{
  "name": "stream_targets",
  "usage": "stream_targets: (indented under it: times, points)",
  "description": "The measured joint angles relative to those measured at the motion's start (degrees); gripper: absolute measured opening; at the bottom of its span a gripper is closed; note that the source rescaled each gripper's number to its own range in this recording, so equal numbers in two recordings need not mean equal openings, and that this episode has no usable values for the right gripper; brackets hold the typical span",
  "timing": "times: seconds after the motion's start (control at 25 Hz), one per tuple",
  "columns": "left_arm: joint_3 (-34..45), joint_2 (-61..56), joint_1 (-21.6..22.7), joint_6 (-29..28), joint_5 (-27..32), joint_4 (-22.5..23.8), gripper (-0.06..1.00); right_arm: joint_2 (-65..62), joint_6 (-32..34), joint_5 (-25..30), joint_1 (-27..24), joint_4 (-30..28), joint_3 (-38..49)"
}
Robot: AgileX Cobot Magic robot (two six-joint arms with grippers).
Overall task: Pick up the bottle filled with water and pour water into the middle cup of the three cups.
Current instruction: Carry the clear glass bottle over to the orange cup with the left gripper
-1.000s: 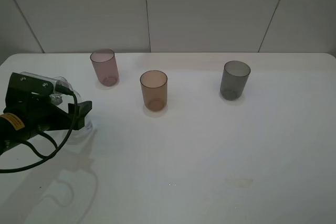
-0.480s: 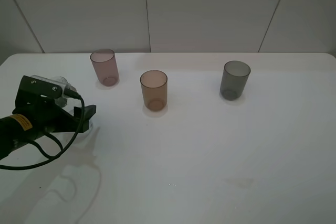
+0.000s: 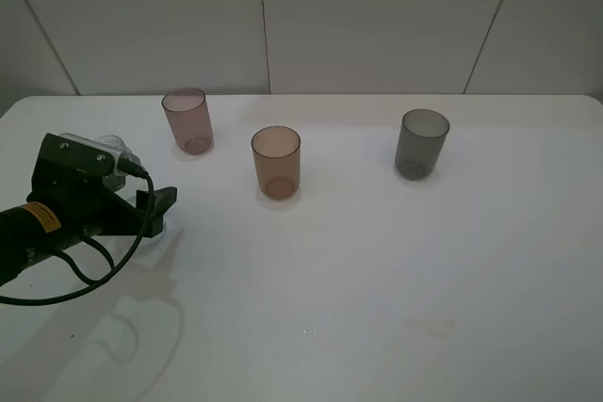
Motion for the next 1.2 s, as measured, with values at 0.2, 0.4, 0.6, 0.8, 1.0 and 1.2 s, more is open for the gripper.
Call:
stream_targets:
  times: [0.2,0.4,0.6,0.8,1.0,1.2]
  points:
    - [-0.04,0.0,0.0,0.0,0.0,-0.58,0.0,0.0,0.0,0.0,0.0,0.0,0.0]
    - [-0.04,0.0,0.0,0.0,-0.06,-0.78,0.01,0.0,0.0,0.0,0.0,0.0,0.0]
    - [-0.04,0.0,0.0,0.0,-0.06,-1.05,0.01,0.0,0.0,0.0,0.0,0.0,0.0]
    - [-0.04,0.0,0.0,0.0,-0.06,-1.16,0.01,0.0,0.0,0.0,0.0,0.0,0.0]
    - [-0.04,0.0,0.0,0.0,-0.06,-1.27,0.01,0.0,0.0,0.0,0.0,0.0,0.0]
    - [0.25,-0.92,0.0,-0.34,0.42,-1.45,0.01,0.0,0.0,0.0,0.0,0.0,0.0]
